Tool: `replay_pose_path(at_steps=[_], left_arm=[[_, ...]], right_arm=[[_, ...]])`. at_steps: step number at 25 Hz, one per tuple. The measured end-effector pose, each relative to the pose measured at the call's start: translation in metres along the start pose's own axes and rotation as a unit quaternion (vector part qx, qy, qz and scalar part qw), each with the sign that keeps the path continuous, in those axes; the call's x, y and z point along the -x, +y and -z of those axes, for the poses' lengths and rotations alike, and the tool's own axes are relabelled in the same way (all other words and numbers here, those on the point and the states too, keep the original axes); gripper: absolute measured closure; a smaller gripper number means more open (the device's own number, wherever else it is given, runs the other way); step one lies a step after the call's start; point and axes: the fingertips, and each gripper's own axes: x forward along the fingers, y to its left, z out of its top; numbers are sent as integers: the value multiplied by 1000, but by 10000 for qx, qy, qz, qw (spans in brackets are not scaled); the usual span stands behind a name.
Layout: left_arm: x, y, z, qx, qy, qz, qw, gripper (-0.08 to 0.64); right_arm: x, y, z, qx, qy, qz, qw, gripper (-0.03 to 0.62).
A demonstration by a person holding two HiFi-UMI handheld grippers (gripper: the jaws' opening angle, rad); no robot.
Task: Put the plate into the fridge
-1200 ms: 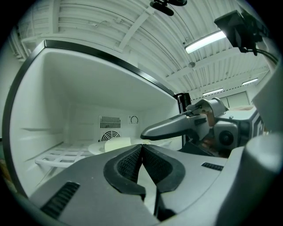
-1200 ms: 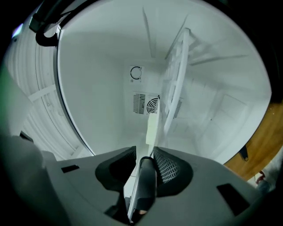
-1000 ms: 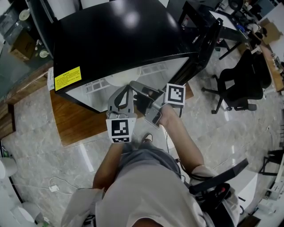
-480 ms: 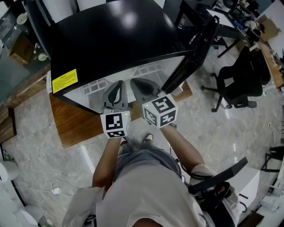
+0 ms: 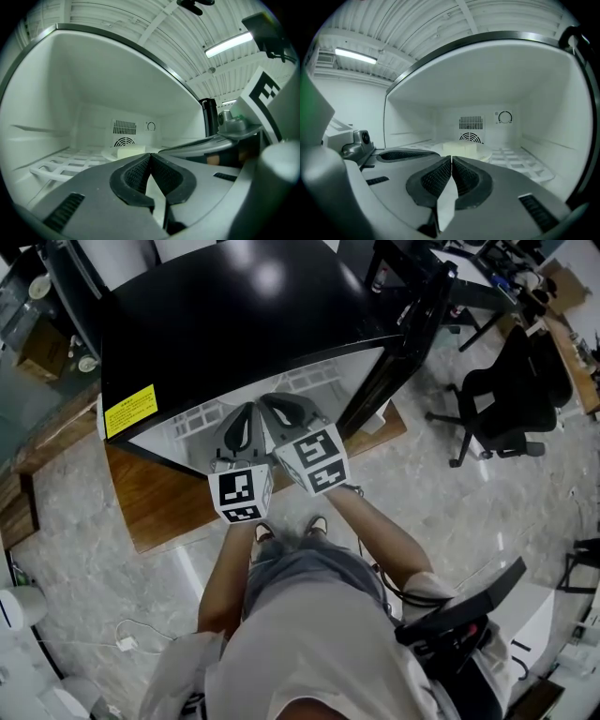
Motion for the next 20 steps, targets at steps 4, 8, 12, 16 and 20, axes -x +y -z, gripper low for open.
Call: replay_pose_path(at_steps=[4,8,12,16,20], left_arm=[[-2,-2,-2,4,-16,12,10000,541],[0,-4,-3,-19,30,34,10000,540],[8,-5,-4,4,84,3,10000,541],[15,-5,-10,62,8,-63,10000,541],[24,1,-15,180,-32,-165,9997,541]], right_arm=[[0,-3,2,-204,2,-33,9998,569],[3,-4,-2,-174,-48,6,9998,569],[13,-4,-11,-171,-211,176,9995,572],[17,-1,-14,-228,-227,189,9993,574],[21,5,-12,-339,-203,218,9990,574]])
